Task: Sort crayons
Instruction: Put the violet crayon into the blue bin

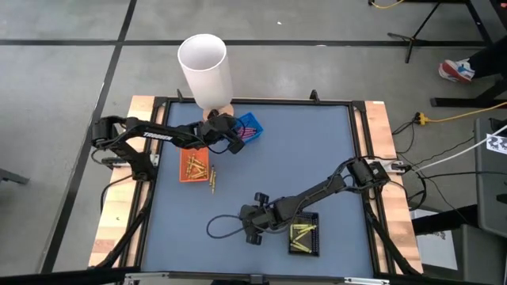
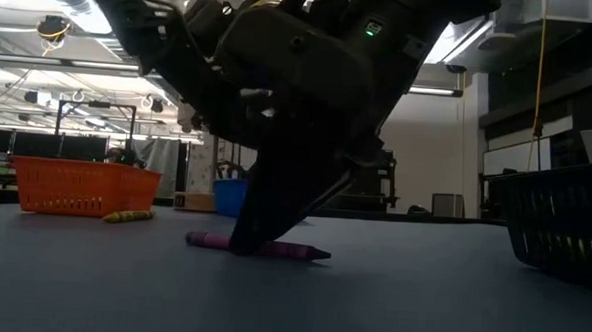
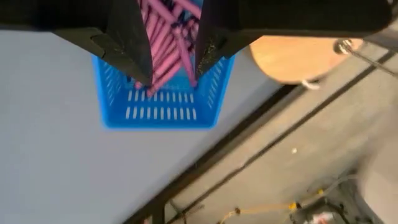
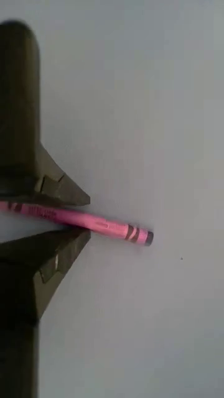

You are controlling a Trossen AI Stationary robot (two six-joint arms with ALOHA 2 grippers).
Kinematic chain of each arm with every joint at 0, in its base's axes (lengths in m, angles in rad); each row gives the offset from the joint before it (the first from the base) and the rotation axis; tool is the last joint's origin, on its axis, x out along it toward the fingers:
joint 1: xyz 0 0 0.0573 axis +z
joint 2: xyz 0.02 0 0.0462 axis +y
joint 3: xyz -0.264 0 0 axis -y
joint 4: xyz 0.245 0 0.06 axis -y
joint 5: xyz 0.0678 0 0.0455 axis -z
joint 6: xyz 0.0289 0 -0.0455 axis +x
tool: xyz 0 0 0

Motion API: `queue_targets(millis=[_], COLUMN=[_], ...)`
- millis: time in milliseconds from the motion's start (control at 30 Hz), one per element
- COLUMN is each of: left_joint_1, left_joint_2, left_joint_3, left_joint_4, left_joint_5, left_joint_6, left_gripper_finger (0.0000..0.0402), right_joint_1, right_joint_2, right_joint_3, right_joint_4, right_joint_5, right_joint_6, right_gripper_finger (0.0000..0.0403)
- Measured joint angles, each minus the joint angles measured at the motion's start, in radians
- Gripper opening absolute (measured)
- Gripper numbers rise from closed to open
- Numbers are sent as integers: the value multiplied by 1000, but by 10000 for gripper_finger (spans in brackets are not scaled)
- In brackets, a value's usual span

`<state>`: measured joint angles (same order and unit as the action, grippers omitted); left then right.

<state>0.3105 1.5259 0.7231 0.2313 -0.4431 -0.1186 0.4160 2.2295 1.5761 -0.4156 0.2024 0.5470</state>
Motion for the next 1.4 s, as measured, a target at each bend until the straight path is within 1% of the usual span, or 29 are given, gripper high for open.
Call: queue_targets(millis=[167,300,533,733,900,1033,1167,1267,1400], left_joint_1=[-9,-19,-40,-64,-88,-112,-141,-154,-164], left_joint_2=[-102,-213,-405,-514,-548,-549,-545,-545,-545], left_joint_3=[0,0,0,0,0,0,0,0,0], left_joint_4=[-68,-193,-503,-761,-873,-905,-904,-905,-904], left_joint_5=[0,0,33,54,110,147,147,147,147], left_joint_6=[24,25,13,-96,-179,-212,-216,-216,-216], left_gripper_finger=[93,87,83,82,82,82,82,82,82], right_joint_1=[0,0,-11,-49,-104,-154,-211,-250,-300], right_joint_2=[0,0,-6,-33,-59,-62,-65,-65,-65], right_joint_3=[0,0,-1,-4,12,73,166,230,293], right_joint_4=[2,1,1,-8,-22,-115,-224,-291,-342], right_joint_5=[11,13,-5,-27,-38,-39,-34,-4,87], right_joint_6=[-2,-3,-34,-95,-178,-257,-345,-422,-541], right_gripper_finger=[34,22,25,25,25,25,26,26,26])
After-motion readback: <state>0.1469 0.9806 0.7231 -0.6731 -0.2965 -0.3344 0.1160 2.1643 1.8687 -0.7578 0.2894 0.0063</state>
